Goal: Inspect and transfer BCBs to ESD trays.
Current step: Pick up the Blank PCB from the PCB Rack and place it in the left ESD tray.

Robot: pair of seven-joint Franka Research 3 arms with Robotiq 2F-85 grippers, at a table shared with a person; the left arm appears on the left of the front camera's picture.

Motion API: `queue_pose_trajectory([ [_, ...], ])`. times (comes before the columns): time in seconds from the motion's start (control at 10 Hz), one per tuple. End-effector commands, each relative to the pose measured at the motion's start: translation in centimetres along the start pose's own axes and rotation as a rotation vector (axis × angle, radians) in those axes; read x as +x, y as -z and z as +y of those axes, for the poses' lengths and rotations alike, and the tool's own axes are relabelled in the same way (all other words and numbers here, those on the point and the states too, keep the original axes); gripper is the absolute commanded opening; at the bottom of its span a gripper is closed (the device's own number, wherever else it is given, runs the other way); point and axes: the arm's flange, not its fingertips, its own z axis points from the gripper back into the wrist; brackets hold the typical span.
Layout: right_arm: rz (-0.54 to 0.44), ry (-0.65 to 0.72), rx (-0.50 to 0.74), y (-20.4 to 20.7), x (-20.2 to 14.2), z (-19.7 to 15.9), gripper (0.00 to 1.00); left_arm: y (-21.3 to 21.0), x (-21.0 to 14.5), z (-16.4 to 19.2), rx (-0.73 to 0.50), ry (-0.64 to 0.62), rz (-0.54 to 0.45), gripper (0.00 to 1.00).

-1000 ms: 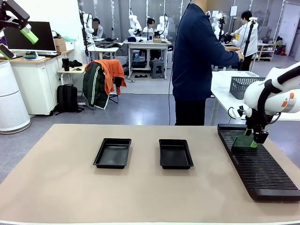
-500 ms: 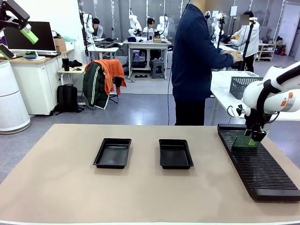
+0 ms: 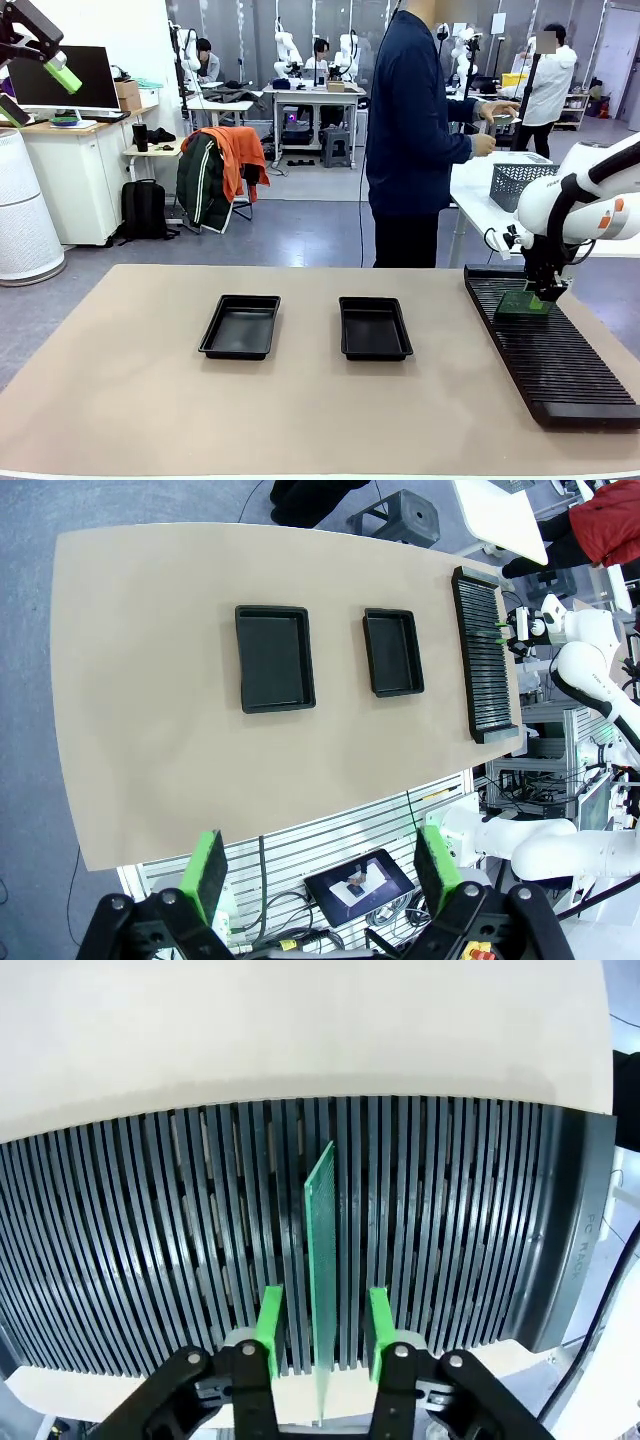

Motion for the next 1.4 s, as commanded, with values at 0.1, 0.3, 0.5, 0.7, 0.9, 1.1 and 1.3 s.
queue_pose_trajectory([
  [0.1,0.035,0.018,-0.026,0.79,0.76,-0.15,0.31,0.08,0.03,0.1,-0.009,-0.004,-0.009,1.0],
  [0.3,0.038,0.017,-0.028,0.84,0.85,-0.18,0.22,0.08,0.03,0.1,-0.009,-0.004,-0.009,1.0],
  [0.5,0.036,0.019,-0.032,0.75,0.87,-0.24,0.14,0.08,0.03,0.1,-0.009,-0.004,-0.009,1.0],
  [0.7,0.038,0.017,-0.03,0.71,0.84,-0.17,0.06,0.08,0.03,0.1,-0.009,-0.004,-0.009,1.0],
  [0.9,0.042,0.018,-0.026,0.73,0.73,-0.19,0.0,0.08,0.03,0.1,-0.009,-0.004,-0.009,1.0],
  [1.1,0.045,0.023,-0.021,0.79,0.61,-0.3,0.0,0.08,0.03,0.1,-0.009,-0.004,-0.009,1.0],
  [1.3,0.04,0.021,-0.013,0.86,0.68,-0.36,0.0,0.08,0.03,0.1,-0.009,-0.004,-0.009,1.0],
])
